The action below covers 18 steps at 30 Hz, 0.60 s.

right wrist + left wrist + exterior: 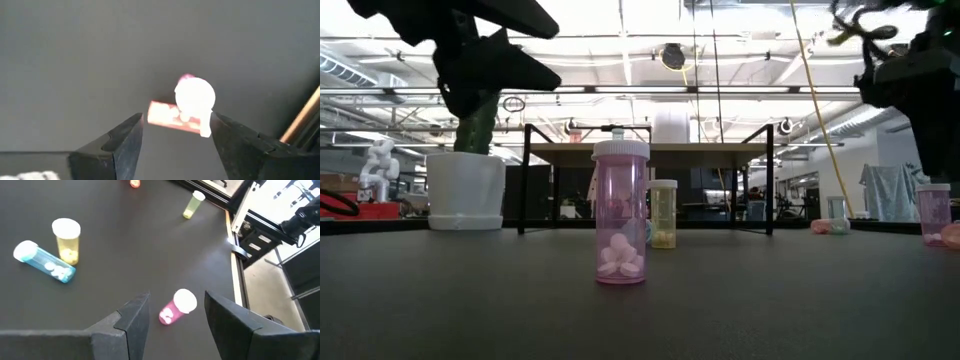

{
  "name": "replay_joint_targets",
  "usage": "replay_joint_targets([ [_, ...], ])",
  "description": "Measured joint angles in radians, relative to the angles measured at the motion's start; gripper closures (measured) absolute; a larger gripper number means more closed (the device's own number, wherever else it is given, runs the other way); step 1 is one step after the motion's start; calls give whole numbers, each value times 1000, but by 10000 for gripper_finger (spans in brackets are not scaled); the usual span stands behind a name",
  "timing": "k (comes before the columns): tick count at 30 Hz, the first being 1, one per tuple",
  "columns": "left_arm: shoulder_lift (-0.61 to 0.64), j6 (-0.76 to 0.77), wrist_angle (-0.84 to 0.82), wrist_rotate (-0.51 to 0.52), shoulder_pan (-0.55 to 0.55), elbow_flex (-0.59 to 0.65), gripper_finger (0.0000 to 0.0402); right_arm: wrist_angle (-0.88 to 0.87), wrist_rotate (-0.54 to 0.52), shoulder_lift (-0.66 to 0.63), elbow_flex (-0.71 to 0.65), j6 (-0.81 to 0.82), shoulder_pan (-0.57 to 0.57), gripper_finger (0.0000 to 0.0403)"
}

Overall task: Pick and place medicine bottles onto shelf by color
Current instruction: Put the top pink pill bottle on the shelf

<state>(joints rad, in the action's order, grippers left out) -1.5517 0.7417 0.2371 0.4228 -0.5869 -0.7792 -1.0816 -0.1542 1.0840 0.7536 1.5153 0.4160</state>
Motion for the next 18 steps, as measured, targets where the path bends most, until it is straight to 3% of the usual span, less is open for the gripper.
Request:
replay_joint_targets([
  [18,0,-55,-10,-3,4,0,215,90,-30,0,-105,27,-30,179],
])
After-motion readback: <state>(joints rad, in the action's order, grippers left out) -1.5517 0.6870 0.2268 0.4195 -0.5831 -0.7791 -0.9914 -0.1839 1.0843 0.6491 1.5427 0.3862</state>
